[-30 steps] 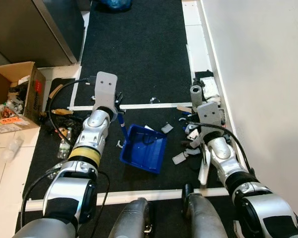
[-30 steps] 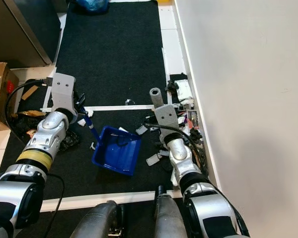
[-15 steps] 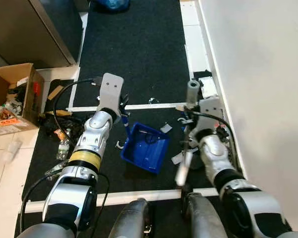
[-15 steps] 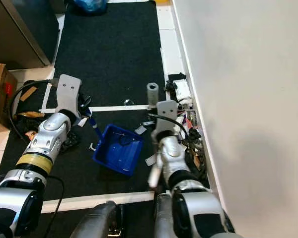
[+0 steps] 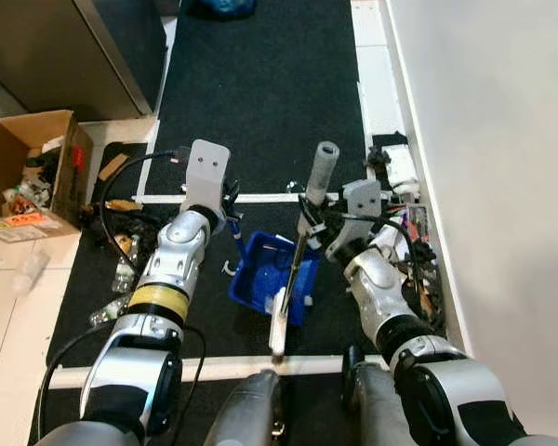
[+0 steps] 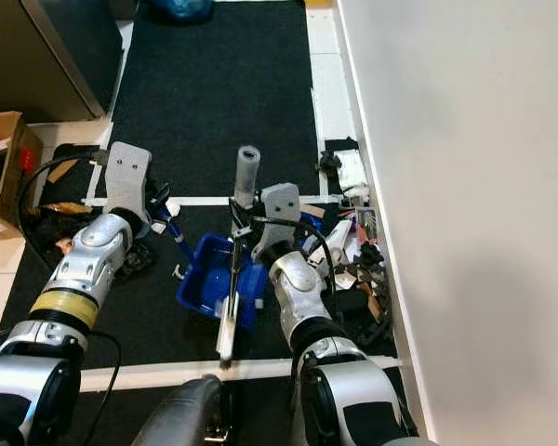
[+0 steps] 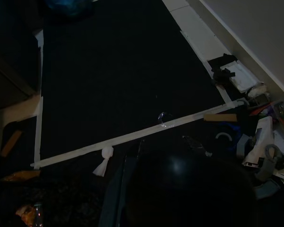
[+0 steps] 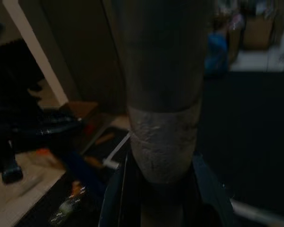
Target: Sweep floor
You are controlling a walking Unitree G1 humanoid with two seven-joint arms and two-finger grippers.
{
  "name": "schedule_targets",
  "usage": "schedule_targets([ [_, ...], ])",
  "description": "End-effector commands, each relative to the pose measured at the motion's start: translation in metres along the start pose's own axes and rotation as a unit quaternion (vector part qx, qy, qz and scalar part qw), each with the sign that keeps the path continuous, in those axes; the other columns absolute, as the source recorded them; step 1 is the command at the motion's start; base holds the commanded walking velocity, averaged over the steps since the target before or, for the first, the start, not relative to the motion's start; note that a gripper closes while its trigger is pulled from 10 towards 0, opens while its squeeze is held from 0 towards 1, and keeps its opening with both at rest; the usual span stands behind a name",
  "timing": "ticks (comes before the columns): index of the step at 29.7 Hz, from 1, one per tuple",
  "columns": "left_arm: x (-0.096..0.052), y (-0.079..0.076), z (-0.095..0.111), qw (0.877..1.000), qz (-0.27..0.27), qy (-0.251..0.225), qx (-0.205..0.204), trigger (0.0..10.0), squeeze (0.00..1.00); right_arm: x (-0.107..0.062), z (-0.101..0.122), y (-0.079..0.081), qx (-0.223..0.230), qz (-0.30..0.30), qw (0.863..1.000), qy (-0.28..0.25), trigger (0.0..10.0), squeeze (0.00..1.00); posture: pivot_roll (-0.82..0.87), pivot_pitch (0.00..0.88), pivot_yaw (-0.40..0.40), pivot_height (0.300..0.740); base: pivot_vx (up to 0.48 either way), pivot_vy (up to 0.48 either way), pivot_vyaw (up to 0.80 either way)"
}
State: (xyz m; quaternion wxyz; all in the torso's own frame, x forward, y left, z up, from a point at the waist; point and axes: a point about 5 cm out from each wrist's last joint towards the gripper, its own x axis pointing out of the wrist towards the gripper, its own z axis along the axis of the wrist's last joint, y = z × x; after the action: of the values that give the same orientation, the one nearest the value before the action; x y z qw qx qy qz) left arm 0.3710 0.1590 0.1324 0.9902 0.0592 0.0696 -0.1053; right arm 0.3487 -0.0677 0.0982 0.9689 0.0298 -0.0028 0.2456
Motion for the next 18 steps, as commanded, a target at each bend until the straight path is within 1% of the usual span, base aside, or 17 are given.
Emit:
schedule_targets([
  [1,-0.004,-0.01,-0.025,0.998,-0.019,0.045,-0.028,10.0,0.0,0.002,0.022,-0.013,-0.064,-0.024,0.996,-0.05,10.0,0.0,0.16,0.295,0.047,0.74,0.0,0.0,0.0],
  [2,-0.004,-0.01,-0.025,0.998,-0.019,0.046,-0.03,10.0,0.0,0.0,0.028,-0.023,-0.09,-0.043,0.994,-0.055,10.0,0.0,0.16,0.295,0.047,0.74,0.0,0.0,0.0],
  [3,-0.004,-0.01,-0.025,0.998,-0.019,0.046,-0.03,10.0,0.0,0.0,0.028,-0.023,-0.09,-0.043,0.994,-0.055,10.0,0.0,0.16,0.295,0.047,0.74,0.0,0.0,0.0],
  [4,-0.004,-0.011,-0.024,0.998,-0.025,0.045,-0.034,10.0,0.0,-0.005,0.032,-0.038,-0.13,-0.07,0.988,-0.055,10.0,0.0,0.14,0.294,0.047,0.74,0.0,0.0,0.0],
  [5,-0.004,-0.012,-0.024,0.998,-0.029,0.046,-0.035,10.0,0.0,-0.011,0.035,-0.053,-0.173,-0.103,0.978,-0.047,10.0,0.0,0.14,0.292,0.049,0.74,0.0,0.0,0.0],
  [6,-0.004,-0.012,-0.023,0.998,-0.031,0.046,-0.036,10.0,0.0,-0.015,0.036,-0.063,-0.203,-0.125,0.97,-0.042,10.0,0.0,0.14,0.292,0.049,0.74,0.0,0.0,0.0],
  [7,-0.004,-0.012,-0.023,0.998,-0.031,0.047,-0.036,10.0,0.0,-0.018,0.034,-0.07,-0.218,-0.139,0.966,-0.031,10.0,0.0,0.14,0.292,0.049,0.74,0.0,0.0,0.0],
  [8,-0.005,-0.011,-0.024,0.998,-0.03,0.048,-0.036,10.0,0.0,-0.02,0.033,-0.072,-0.222,-0.144,0.964,-0.024,10.0,0.0,0.14,0.292,0.049,0.74,0.0,0.0,0.0],
  [11,-0.004,-0.01,-0.022,0.997,-0.025,0.046,-0.048,10.0,0.0,-0.022,0.026,-0.073,-0.255,-0.156,0.954,-0.004,10.0,0.0,0.14,0.285,0.048,0.74,0.0,0.0,0.0],
  [12,-0.004,-0.01,-0.022,0.997,-0.025,0.046,-0.048,10.0,0.0,-0.022,0.026,-0.073,-0.255,-0.156,0.954,-0.004,10.0,0.0,0.14,0.285,0.048,0.74,0.0,0.0,0.0],
  [13,-0.004,-0.009,-0.02,0.997,-0.023,0.04,-0.062,10.0,0.0,-0.023,0.025,-0.073,-0.252,-0.161,0.954,-0.008,10.0,0.0,0.15,0.28,0.045,0.74,0.0,0.0,0.0],
  [15,-0.004,-0.008,-0.019,0.996,-0.022,0.034,-0.077,10.0,0.0,-0.023,0.025,-0.072,-0.243,-0.166,0.955,-0.014,10.0,0.0,0.14,0.278,0.043,0.74,0.0,0.0,0.0],
  [16,-0.005,-0.006,-0.019,0.995,-0.016,0.033,-0.089,10.0,0.0,-0.024,0.026,-0.072,-0.243,-0.17,0.955,-0.017,10.0,0.0,0.14,0.272,0.038,0.74,0.0,0.0,0.0],
  [18,-0.006,-0.001,-0.022,0.996,-0.008,0.036,-0.087,10.0,0.0,-0.028,0.023,-0.073,-0.244,-0.168,0.955,-0.015,10.0,0.0,0.13,0.271,0.037,0.74,0.0,0.0,0.0],
])
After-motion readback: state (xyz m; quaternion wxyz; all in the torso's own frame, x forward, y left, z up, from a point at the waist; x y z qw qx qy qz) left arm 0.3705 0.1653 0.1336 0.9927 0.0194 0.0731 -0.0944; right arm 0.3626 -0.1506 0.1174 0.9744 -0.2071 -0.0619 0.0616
